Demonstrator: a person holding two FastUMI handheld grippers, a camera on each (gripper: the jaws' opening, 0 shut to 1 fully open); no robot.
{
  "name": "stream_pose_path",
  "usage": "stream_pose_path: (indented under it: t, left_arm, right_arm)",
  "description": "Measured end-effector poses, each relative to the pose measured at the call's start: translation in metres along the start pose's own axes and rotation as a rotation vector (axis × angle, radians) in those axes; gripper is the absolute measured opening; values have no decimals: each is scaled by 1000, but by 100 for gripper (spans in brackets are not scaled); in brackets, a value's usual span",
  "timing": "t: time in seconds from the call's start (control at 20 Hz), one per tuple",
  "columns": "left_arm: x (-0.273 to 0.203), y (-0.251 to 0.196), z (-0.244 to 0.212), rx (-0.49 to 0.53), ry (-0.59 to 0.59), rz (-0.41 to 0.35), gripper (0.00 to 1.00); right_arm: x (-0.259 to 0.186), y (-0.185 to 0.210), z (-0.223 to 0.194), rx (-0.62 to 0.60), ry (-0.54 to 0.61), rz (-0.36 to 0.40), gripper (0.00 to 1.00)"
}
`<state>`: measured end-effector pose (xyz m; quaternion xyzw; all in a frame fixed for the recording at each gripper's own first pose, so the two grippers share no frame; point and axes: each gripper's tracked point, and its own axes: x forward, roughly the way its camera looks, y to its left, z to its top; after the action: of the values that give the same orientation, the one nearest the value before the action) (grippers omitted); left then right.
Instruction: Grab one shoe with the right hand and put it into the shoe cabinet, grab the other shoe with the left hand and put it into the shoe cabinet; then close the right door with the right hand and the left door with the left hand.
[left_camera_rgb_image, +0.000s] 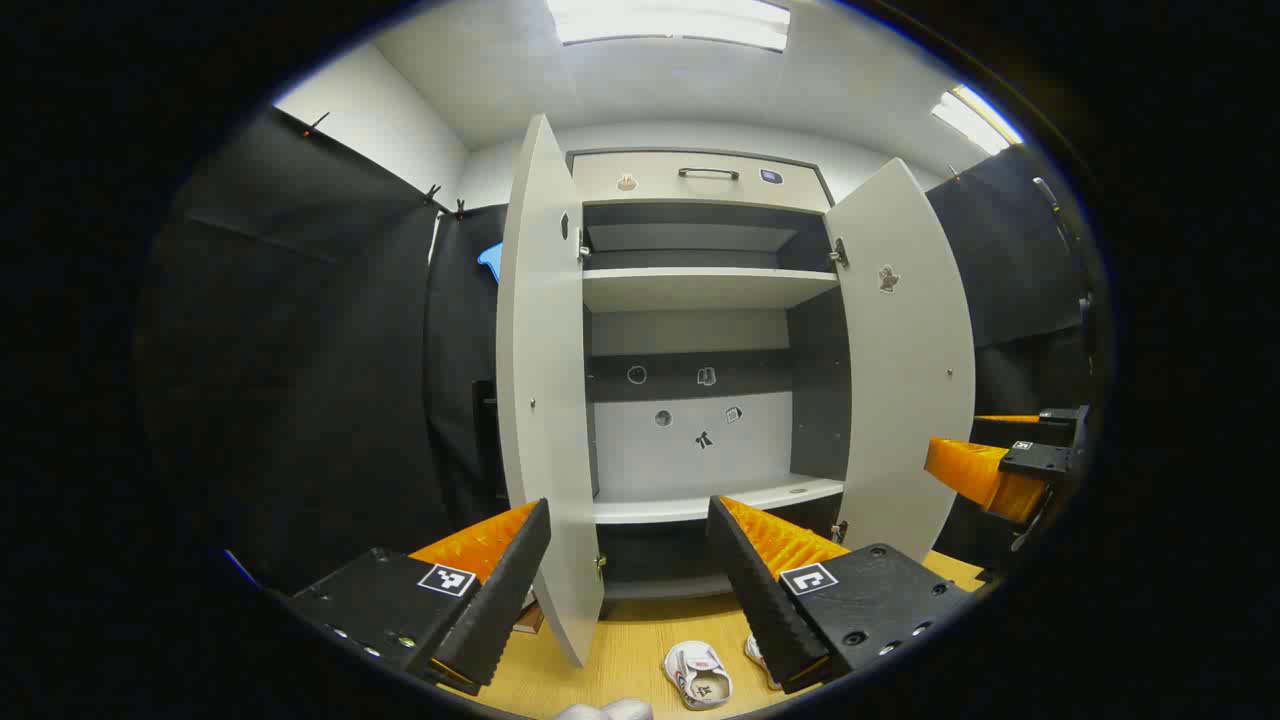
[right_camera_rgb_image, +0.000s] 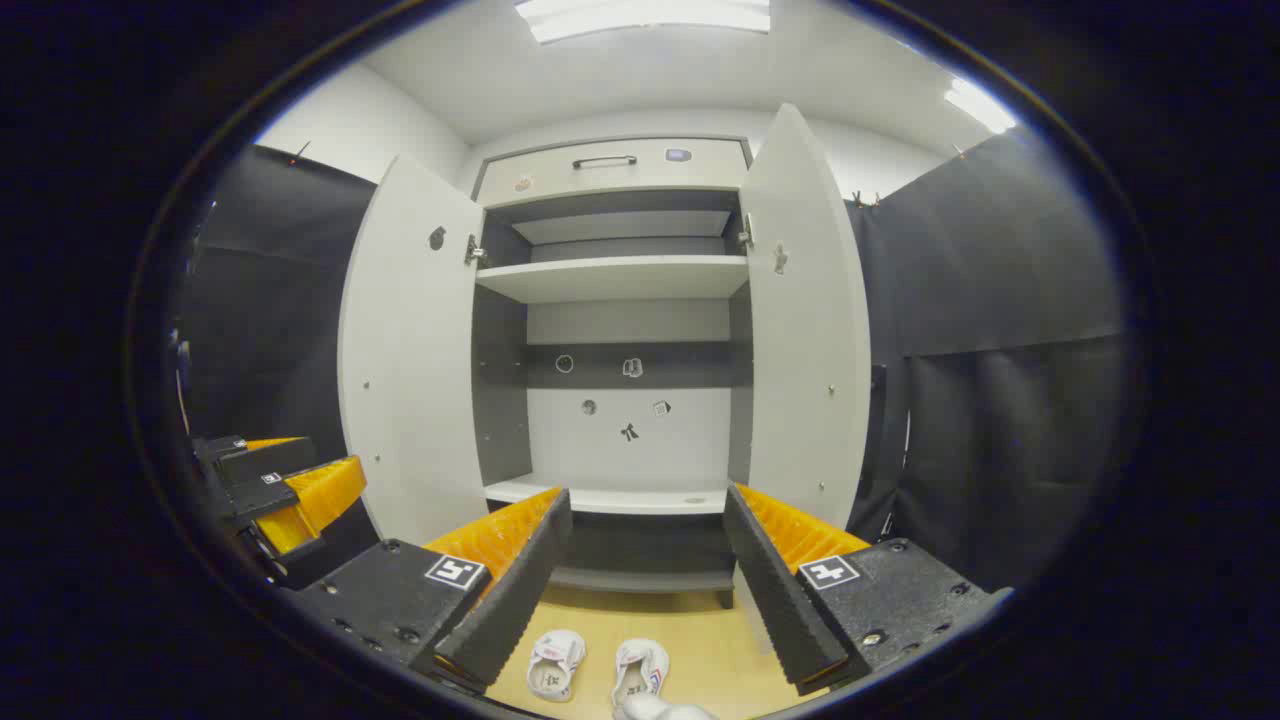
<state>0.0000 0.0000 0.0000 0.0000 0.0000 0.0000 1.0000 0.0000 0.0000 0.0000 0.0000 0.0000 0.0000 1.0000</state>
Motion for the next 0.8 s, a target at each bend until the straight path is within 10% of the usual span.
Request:
stream_pose_path:
  t: [0.8]
  left_arm:
    - [-12,18,-7,9,8,8,95]
  right_arm:
    - [0,11,-44,-27,81,-20,98]
